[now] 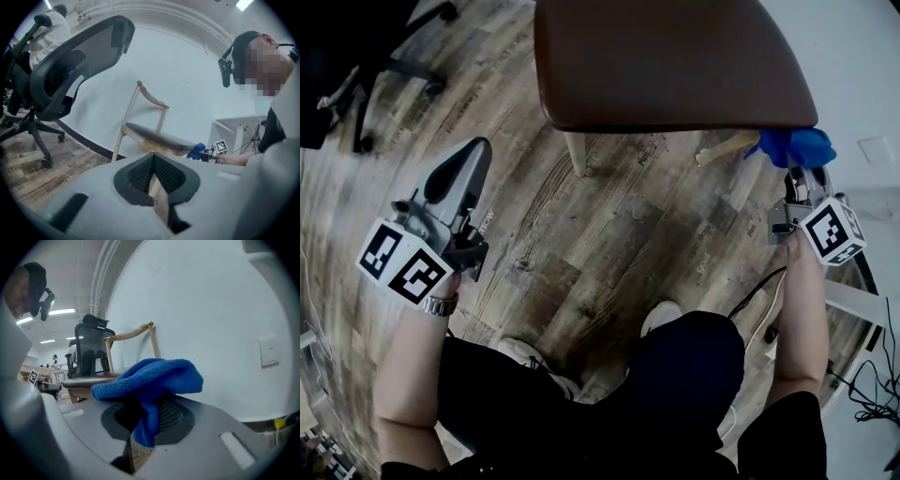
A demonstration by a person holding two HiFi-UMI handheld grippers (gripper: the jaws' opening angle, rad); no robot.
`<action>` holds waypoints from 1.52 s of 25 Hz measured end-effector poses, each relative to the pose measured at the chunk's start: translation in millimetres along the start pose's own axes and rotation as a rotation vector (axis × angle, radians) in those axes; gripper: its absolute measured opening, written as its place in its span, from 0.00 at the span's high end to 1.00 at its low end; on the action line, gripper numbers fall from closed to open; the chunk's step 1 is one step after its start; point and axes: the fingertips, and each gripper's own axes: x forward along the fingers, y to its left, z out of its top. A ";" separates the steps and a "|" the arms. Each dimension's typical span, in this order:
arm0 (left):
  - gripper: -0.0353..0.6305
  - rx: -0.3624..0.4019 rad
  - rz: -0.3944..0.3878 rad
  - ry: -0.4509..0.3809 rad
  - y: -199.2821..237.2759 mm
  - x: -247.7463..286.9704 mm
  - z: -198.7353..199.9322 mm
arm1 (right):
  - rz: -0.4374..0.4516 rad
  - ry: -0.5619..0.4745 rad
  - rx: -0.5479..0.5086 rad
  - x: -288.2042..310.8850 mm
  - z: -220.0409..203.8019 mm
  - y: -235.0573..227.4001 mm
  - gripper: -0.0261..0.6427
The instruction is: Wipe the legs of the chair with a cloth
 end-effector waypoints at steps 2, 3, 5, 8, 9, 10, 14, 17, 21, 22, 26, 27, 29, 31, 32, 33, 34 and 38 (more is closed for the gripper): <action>0.95 0.004 -0.001 -0.009 -2.5 -1.0 3.4 | 0.006 -0.038 -0.025 -11.8 12.4 8.8 0.86; 0.95 0.011 -0.003 -0.013 -3.9 -2.1 6.1 | 0.016 -0.066 -0.023 -18.9 18.6 15.0 0.86; 0.95 0.031 -0.008 -0.023 -6.2 -4.0 12.5 | 0.046 -0.126 -0.004 -33.1 30.9 28.5 0.86; 0.95 0.064 -0.005 -0.031 -6.6 -7.2 18.6 | 0.092 -0.176 0.022 -48.1 43.9 50.3 0.86; 0.95 0.067 -0.001 -0.032 -6.2 -9.0 19.6 | 0.108 -0.179 0.026 -51.1 47.2 58.4 0.86; 0.95 0.063 0.005 -0.032 -6.2 -11.1 20.6 | 0.125 -0.178 0.028 -53.3 51.0 66.6 0.86; 0.95 0.029 0.041 -0.023 -15.5 -22.6 26.7 | 0.155 -0.140 0.045 -55.4 69.0 93.0 0.86; 0.95 -0.032 0.112 -0.017 -25.0 -39.5 30.5 | 0.144 -0.055 0.097 -63.8 75.8 106.3 0.86; 0.95 -0.018 0.148 0.039 -46.5 -65.0 49.4 | 0.151 0.034 0.127 -82.1 101.6 130.7 0.86; 0.95 -0.014 0.148 0.061 -54.1 -71.0 56.6 | 0.153 0.054 0.132 -88.4 111.4 137.3 0.86; 0.95 -0.058 0.165 0.136 -92.0 -103.1 90.4 | 0.162 0.138 0.128 -116.8 151.0 168.1 0.86; 0.95 -0.061 0.167 0.151 -102.0 -109.9 102.3 | 0.169 0.148 0.134 -123.3 162.7 176.6 0.86; 0.95 -0.073 0.163 0.178 -125.2 -120.7 128.8 | 0.185 0.168 0.144 -139.2 187.5 193.3 0.86; 0.95 -0.100 0.151 0.207 -153.4 -130.5 156.5 | 0.200 0.203 0.152 -157.2 211.5 210.1 0.86; 0.95 -0.113 0.141 0.220 -167.4 -133.5 171.6 | 0.209 0.221 0.164 -164.4 223.5 218.2 0.86; 0.95 -0.127 0.131 0.229 -180.5 -135.0 187.4 | 0.220 0.235 0.178 -170.2 235.9 226.4 0.86; 0.95 -0.143 0.121 0.237 -193.5 -136.4 203.5 | 0.232 0.248 0.194 -176.1 248.4 235.4 0.86; 0.95 -0.158 0.085 0.244 -245.7 -140.1 273.6 | 0.299 0.277 0.220 -207.0 305.3 276.7 0.86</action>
